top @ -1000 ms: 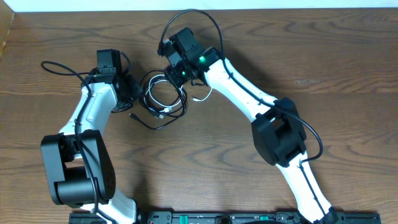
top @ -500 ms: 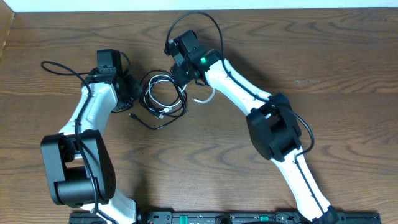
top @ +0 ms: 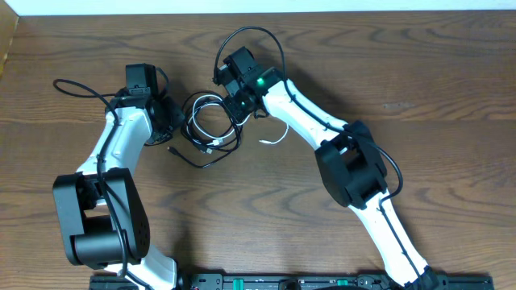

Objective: Untangle cables

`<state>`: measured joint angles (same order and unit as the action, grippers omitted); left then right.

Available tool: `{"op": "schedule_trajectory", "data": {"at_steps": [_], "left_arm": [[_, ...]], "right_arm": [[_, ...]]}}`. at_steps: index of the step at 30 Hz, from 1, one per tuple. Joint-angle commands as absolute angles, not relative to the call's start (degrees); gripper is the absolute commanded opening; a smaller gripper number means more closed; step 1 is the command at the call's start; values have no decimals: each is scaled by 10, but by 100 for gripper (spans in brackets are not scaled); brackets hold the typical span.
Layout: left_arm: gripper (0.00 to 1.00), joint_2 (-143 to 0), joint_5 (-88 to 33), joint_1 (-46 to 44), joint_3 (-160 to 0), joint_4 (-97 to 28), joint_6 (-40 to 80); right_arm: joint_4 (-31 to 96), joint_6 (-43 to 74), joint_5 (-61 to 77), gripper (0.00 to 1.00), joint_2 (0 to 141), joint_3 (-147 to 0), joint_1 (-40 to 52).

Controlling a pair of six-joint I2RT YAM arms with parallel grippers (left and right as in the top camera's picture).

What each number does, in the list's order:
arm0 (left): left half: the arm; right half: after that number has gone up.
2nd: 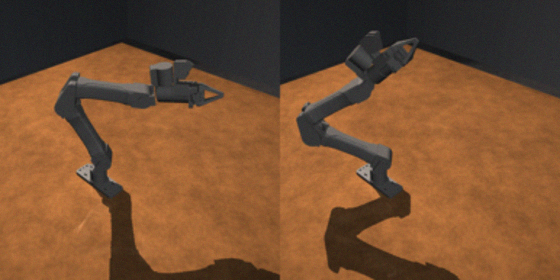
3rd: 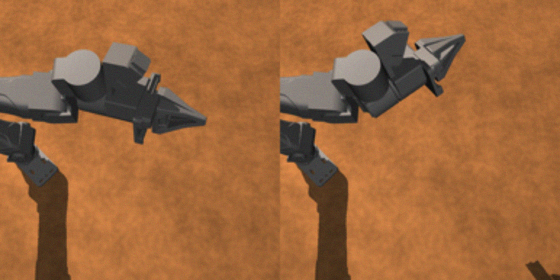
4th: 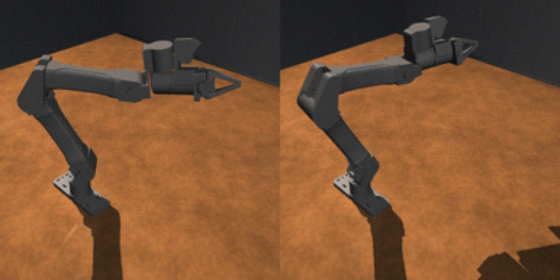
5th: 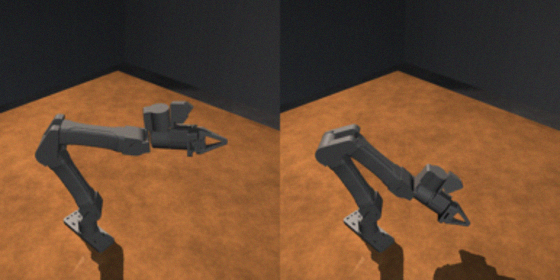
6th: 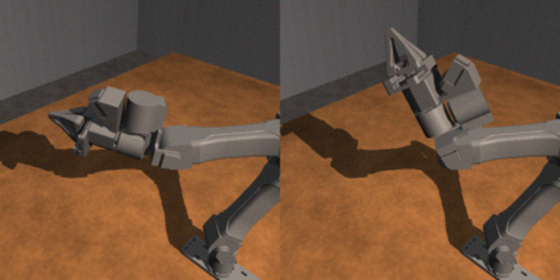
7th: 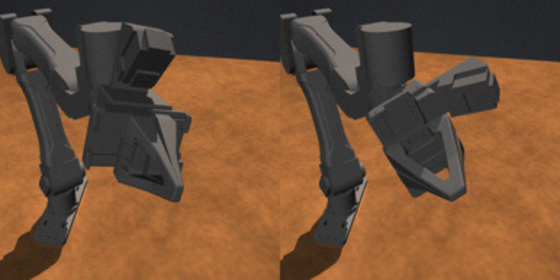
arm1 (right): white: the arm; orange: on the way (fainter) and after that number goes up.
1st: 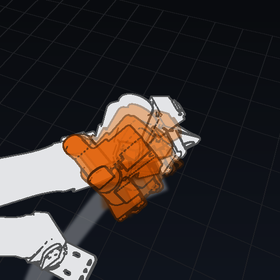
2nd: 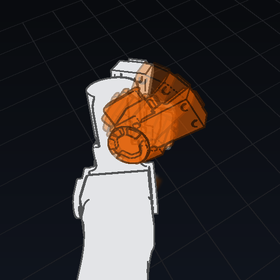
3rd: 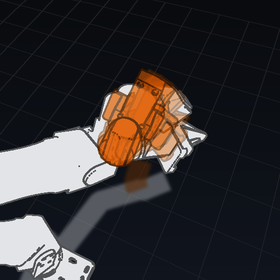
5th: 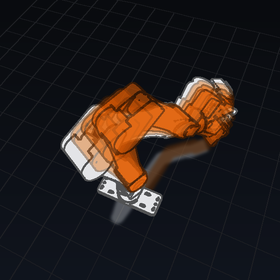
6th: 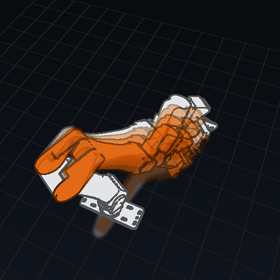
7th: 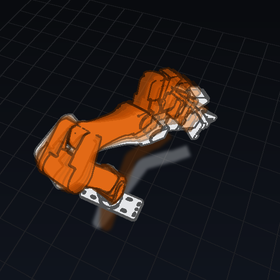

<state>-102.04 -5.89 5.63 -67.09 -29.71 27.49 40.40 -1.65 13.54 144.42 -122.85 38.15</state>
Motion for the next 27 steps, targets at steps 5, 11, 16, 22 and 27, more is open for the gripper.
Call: {"op": "schedule_trajectory", "data": {"at_steps": [5,11,16,22,27], "left_arm": [[33,-1027,-60,58,-668,-299,282],[33,-1027,-60,58,-668,-299,282],[33,-1027,-60,58,-668,-299,282],[32,-1027,-60,58,-668,-299,282],[32,-1027,-60,58,-668,-299,282]], "right_arm": [[383,-35,82,30,1445,-1235,383],[371,-35,81,28,1445,-1233,380],[384,-35,81,28,1446,-1232,390],[391,-35,81,29,1446,-1232,394],[388,-35,81,27,1446,-1232,394]]}}
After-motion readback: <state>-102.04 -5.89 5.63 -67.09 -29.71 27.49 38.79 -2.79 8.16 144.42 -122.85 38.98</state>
